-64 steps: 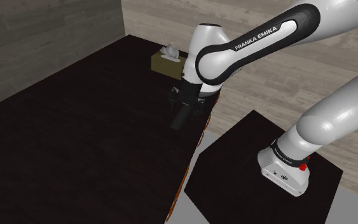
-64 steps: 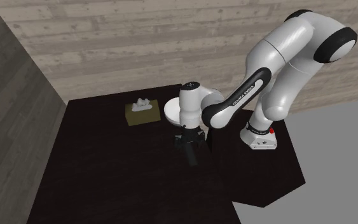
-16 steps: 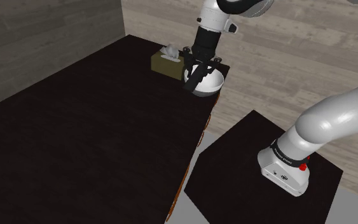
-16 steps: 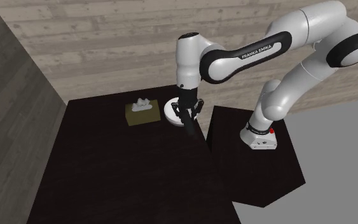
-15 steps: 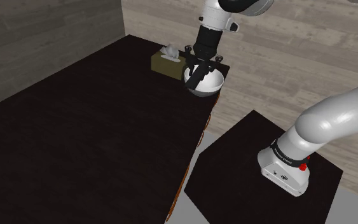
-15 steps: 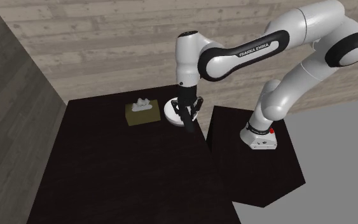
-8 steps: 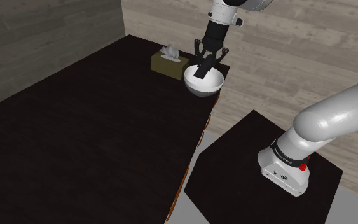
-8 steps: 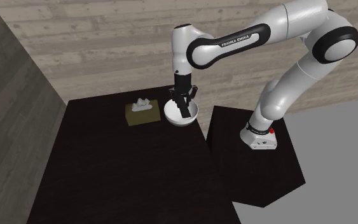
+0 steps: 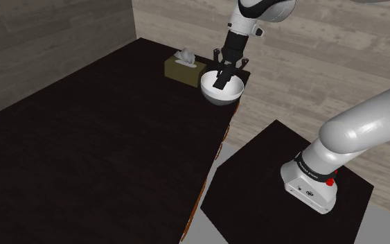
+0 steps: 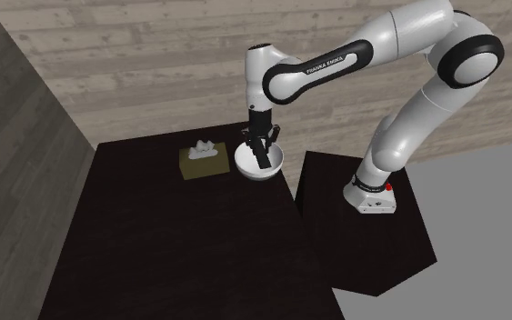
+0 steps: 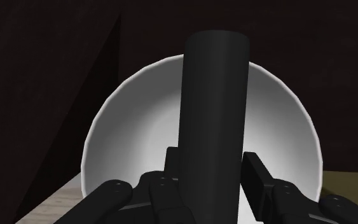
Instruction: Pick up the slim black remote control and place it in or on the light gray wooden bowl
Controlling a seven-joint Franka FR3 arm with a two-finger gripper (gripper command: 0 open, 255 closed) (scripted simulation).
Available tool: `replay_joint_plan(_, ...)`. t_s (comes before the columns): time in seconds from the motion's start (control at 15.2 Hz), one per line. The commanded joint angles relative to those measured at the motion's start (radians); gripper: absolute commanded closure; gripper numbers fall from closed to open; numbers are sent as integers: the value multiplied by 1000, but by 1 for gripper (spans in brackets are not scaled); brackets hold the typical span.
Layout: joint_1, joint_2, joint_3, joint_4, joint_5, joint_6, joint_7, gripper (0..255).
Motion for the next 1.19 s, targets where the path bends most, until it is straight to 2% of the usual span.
replay_joint_plan(0.0,0,15,3,-14,0,29,-5,255)
replay_joint_plan(0.2,1,31,7,-38,2,68,-11,255)
replay_joint_plan(0.66,1,31,7,-38,2,68,-11,255)
replay_joint_plan(0.73,1,31,7,-38,2,68,-11,0)
replay_joint_plan(1.06,1,31,7,-38,2,68,-11,0)
replay_joint_plan(1.12,-3,20,0,-15,-2,33,-10,0)
